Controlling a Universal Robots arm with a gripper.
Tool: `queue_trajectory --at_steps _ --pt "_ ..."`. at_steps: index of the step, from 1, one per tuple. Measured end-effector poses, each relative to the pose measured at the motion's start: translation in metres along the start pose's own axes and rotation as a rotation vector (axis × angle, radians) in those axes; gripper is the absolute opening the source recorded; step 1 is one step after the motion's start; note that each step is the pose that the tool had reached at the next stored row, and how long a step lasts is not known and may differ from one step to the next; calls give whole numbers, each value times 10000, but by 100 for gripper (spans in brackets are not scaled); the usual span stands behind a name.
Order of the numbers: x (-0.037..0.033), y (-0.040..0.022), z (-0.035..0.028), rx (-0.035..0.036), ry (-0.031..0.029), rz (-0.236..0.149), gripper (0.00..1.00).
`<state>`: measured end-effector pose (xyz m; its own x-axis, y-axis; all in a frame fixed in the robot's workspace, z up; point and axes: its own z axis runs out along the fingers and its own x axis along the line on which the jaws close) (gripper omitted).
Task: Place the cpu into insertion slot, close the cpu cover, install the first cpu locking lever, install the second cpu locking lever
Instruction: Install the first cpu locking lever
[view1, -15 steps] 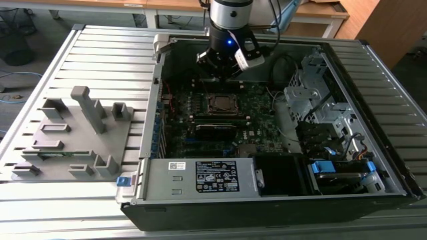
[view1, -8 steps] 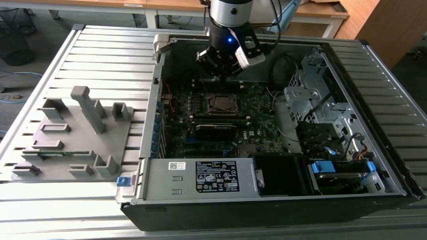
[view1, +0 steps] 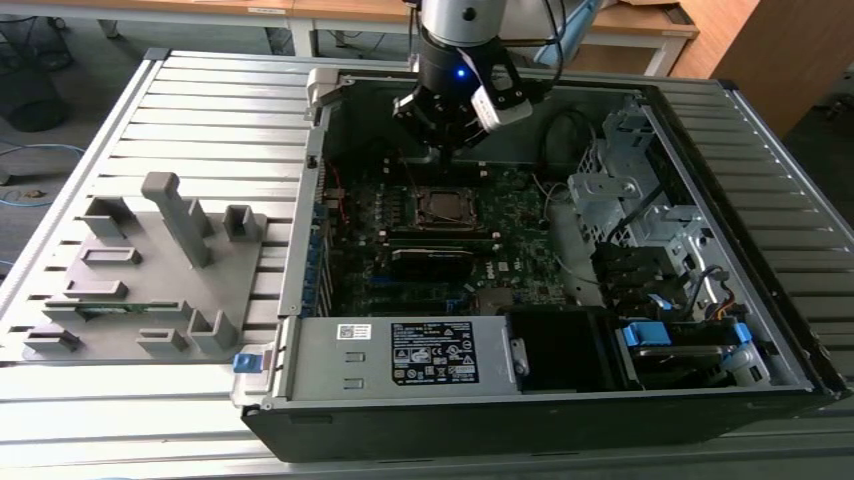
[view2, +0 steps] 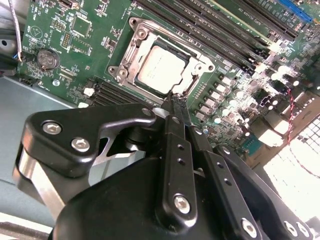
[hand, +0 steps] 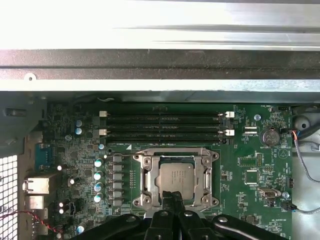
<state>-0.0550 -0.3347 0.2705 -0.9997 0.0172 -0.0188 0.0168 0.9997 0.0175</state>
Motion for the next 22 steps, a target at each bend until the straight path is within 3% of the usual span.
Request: queue_trajectory --at_steps 8,22 --pt "31 -1 -1 0 2 -1 10" --pt "390 -7 6 0 1 11 10"
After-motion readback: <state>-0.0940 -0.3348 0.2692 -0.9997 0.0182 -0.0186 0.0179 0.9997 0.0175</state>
